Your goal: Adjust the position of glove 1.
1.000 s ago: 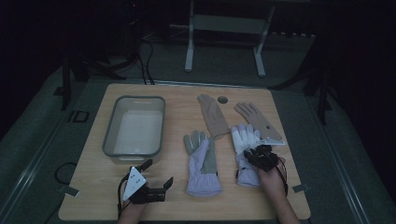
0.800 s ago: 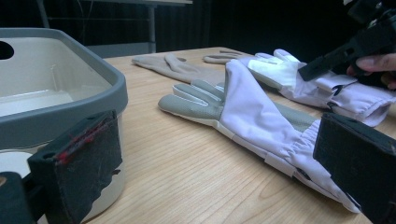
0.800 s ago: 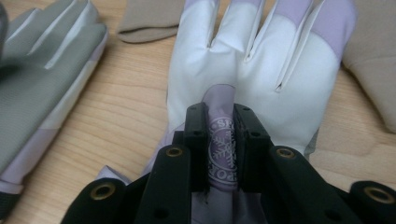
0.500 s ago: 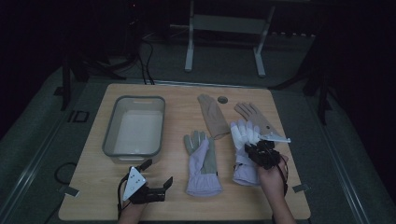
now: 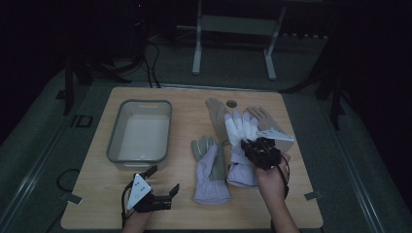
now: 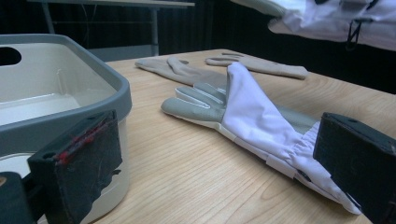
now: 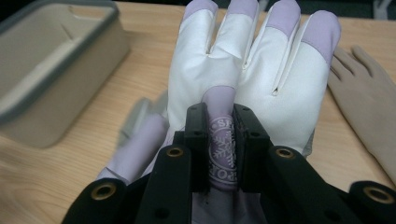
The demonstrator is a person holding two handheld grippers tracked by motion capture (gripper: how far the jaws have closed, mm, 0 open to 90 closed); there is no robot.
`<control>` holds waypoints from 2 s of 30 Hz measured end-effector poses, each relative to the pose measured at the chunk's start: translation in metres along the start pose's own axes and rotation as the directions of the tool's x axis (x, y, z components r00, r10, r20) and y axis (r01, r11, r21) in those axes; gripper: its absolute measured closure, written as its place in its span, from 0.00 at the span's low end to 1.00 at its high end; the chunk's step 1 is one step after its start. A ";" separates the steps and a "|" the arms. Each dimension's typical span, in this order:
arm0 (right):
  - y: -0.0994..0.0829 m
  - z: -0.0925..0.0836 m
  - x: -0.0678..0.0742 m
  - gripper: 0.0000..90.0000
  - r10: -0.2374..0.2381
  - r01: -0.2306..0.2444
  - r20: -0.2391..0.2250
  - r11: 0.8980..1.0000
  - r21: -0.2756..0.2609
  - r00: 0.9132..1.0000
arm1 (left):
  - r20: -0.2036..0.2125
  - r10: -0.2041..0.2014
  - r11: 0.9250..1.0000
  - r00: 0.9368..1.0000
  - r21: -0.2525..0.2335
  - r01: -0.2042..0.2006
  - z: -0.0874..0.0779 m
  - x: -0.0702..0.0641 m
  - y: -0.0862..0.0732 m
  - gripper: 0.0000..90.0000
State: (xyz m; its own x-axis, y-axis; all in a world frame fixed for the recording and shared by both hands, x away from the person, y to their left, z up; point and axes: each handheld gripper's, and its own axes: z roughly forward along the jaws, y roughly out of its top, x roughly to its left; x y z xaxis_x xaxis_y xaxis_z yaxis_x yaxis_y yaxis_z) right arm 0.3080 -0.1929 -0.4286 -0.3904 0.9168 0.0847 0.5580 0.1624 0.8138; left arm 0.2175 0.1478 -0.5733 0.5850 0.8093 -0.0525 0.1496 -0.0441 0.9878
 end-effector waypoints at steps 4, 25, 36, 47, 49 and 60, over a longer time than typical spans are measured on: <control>0.007 0.002 0.022 0.87 -0.004 0.004 -0.032 1.000 -0.009 0.999 | 0.000 0.002 1.000 1.000 0.001 -0.002 0.000 0.000 0.000 0.02; -0.020 0.044 0.076 0.86 -0.008 0.018 -0.096 0.994 0.106 0.995 | 0.020 0.001 1.000 1.000 -0.011 -0.001 -0.001 0.000 0.002 0.02; -0.038 0.057 0.084 0.85 -0.004 0.019 -0.108 0.990 0.142 0.994 | 0.022 0.002 1.000 1.000 -0.011 -0.002 -0.001 -0.001 0.002 0.02; -0.037 0.052 0.071 0.85 0.043 -0.036 -0.073 0.996 0.087 0.996 | 0.023 0.003 1.000 1.000 -0.011 -0.002 -0.001 -0.001 0.002 0.01; -0.035 0.049 0.068 0.85 0.050 -0.046 -0.053 0.997 0.066 0.997 | 0.023 0.002 1.000 1.000 -0.010 -0.002 0.000 -0.001 0.002 0.02; -0.048 0.062 0.070 0.84 0.074 -0.070 -0.050 0.994 0.088 0.996 | 0.025 0.001 1.000 1.000 -0.009 -0.001 0.000 -0.001 0.002 0.02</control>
State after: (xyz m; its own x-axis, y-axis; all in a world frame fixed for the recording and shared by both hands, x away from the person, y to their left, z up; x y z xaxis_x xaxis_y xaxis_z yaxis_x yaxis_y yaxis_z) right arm 0.2990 -0.1136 -0.4969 -0.3842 0.9067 0.1739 0.6460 0.1295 0.7522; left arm 0.2172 0.1466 -0.5713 0.6047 0.7946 -0.0548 0.1416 -0.0395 0.9891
